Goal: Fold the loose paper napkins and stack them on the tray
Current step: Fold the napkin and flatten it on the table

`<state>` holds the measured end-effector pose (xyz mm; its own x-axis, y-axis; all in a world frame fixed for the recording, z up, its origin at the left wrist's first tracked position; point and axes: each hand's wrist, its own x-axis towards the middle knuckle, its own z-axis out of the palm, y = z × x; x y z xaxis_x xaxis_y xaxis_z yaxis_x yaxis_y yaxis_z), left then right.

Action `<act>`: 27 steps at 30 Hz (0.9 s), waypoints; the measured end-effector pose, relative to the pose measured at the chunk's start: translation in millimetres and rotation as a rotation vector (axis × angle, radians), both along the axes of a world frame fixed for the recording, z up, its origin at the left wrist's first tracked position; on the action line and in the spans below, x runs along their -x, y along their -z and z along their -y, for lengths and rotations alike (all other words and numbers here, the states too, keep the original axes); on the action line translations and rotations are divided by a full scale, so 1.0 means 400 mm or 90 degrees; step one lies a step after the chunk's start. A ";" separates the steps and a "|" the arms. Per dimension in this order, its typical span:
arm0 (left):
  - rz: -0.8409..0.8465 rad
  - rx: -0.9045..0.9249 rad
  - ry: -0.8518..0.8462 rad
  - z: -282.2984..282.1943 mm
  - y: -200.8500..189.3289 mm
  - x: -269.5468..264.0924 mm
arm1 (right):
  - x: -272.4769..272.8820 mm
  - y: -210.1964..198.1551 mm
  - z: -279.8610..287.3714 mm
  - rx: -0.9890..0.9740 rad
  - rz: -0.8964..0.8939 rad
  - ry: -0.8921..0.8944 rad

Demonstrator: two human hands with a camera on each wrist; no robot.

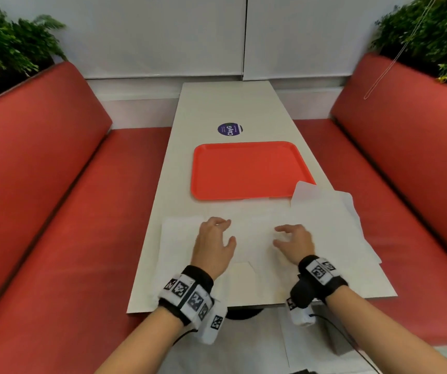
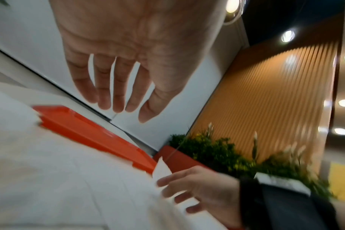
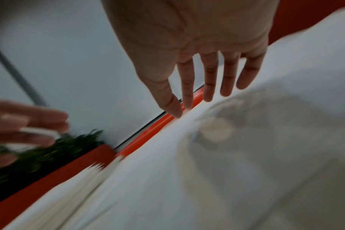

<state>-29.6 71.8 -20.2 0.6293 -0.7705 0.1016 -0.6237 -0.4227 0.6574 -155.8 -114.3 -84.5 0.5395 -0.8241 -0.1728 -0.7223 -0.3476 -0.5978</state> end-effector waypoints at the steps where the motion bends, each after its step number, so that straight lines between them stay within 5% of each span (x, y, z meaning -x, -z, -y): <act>1: -0.007 -0.025 0.015 0.036 0.009 0.022 | 0.036 -0.006 0.040 0.016 -0.030 0.035; 10: 0.008 -0.321 0.032 0.279 0.118 0.160 | 0.201 -0.012 0.212 -0.016 -0.103 0.090; 19: -0.171 -0.244 -0.105 0.367 0.128 0.200 | 0.201 -0.025 0.246 -0.135 0.056 0.096; 27: -0.163 -0.235 -0.127 0.368 0.148 0.177 | 0.193 -0.037 0.268 -0.056 0.067 0.070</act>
<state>-100.5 -75.2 -79.6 0.7376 -0.5877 -0.3325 -0.3445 -0.7511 0.5632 -233.0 -221.5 -69.6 0.4663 -0.8632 -0.1937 -0.6847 -0.2135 -0.6969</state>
